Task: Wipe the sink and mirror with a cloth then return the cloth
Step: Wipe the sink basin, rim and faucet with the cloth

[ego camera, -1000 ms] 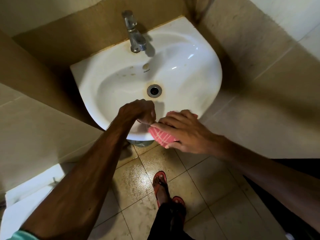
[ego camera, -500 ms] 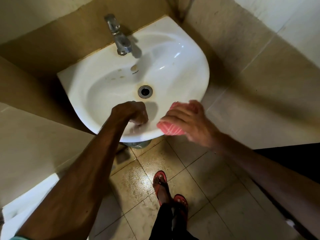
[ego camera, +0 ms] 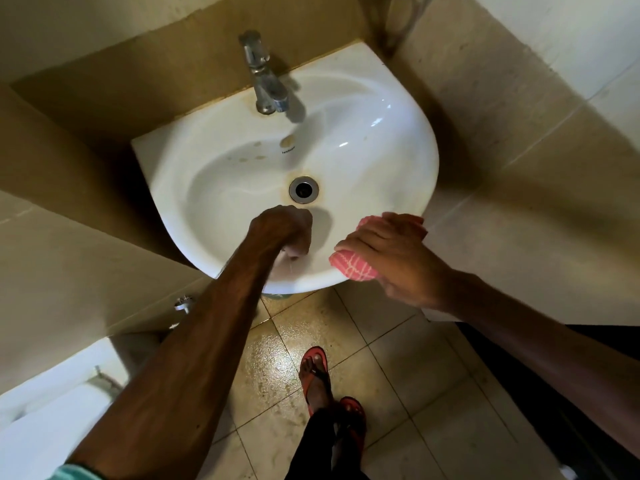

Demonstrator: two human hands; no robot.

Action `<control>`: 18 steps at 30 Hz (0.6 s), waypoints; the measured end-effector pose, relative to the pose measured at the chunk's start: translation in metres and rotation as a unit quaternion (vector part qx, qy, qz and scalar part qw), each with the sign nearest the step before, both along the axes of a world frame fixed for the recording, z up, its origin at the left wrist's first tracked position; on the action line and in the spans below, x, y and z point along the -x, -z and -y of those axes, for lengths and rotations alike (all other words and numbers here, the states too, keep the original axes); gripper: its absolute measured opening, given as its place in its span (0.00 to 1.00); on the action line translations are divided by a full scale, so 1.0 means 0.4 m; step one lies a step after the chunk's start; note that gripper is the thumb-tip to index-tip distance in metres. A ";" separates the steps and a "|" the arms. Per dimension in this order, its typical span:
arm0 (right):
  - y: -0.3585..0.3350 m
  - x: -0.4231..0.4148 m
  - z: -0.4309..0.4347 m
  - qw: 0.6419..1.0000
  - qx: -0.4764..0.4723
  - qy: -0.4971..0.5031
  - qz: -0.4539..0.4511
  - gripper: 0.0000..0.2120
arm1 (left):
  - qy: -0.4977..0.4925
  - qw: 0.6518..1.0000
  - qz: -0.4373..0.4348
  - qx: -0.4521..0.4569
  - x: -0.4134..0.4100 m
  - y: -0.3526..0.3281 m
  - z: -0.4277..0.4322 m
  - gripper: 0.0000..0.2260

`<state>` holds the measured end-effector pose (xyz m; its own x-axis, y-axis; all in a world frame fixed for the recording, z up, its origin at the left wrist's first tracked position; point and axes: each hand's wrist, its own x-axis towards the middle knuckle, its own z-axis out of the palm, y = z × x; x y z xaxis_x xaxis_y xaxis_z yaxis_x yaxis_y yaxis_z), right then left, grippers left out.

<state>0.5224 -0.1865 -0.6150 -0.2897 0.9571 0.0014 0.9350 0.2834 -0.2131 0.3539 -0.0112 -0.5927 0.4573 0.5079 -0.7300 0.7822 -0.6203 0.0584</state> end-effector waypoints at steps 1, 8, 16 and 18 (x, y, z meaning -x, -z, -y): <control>0.005 0.013 -0.002 1.000 -0.006 -0.011 0.007 0.41 | 0.004 1.000 -0.005 0.004 -0.004 -0.001 -0.005 0.19; -0.070 -0.027 -0.049 0.975 0.216 -0.047 0.040 0.49 | 0.023 0.999 -0.038 0.011 -0.063 -0.009 -0.003 0.14; -0.096 0.008 0.037 0.995 0.093 0.035 0.014 0.34 | 0.004 0.997 -0.031 0.064 -0.068 0.003 -0.037 0.14; -0.088 0.023 0.020 0.991 0.107 0.053 0.053 0.32 | -0.001 0.997 -0.021 0.068 -0.065 0.003 -0.038 0.14</control>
